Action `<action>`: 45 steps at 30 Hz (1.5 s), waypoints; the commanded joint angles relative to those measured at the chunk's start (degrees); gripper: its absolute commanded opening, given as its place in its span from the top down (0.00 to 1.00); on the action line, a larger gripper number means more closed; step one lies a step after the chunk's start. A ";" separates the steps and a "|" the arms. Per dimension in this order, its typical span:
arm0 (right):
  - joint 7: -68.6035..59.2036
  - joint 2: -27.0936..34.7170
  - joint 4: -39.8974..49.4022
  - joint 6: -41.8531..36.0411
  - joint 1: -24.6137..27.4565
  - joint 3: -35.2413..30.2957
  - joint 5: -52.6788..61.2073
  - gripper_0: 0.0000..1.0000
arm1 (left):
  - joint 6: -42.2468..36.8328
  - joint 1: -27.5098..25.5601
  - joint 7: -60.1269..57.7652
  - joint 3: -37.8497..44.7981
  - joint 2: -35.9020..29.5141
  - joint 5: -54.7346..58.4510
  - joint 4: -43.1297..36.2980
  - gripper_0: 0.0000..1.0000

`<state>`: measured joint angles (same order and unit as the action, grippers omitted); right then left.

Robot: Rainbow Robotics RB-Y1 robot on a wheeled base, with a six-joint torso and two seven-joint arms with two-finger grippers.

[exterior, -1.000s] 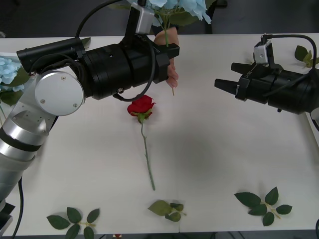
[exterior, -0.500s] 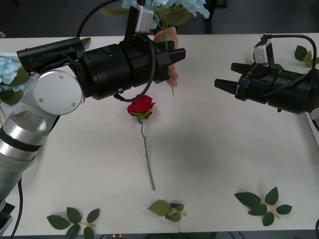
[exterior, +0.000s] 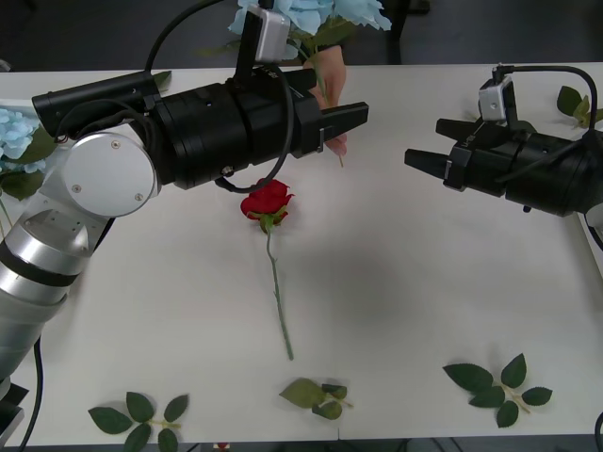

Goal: Place the red flowers into the right box and the blue flowers into the left box. If a person shows an open palm, hand one flower to the person first, then continue sorting.

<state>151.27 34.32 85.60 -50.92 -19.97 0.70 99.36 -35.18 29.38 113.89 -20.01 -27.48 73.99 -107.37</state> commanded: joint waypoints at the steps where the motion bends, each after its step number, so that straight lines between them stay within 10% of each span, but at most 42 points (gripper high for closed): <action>1: 1.75 -1.27 0.71 0.56 0.64 0.45 -0.31 0.03 | 0.64 1.99 0.37 -0.29 -0.11 0.63 -0.65 0.00; 21: 1.49 -1.27 0.71 0.56 0.73 0.45 -0.31 0.03 | -2.26 1.73 -2.36 -0.29 -4.95 6.17 0.05 0.00; 33: 1.14 -1.27 0.71 0.56 0.73 0.45 -0.31 0.03 | -30.30 5.24 -22.40 -0.38 -19.71 3.09 0.23 0.00; 45: 1.22 -1.27 0.71 0.56 0.64 0.45 -0.31 0.03 | -58.16 9.02 -49.29 -0.55 -16.20 -13.87 0.32 0.00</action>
<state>151.27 34.29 85.60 -50.80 -19.90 0.71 99.35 -89.57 35.65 76.89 -20.23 -45.54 63.50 -106.87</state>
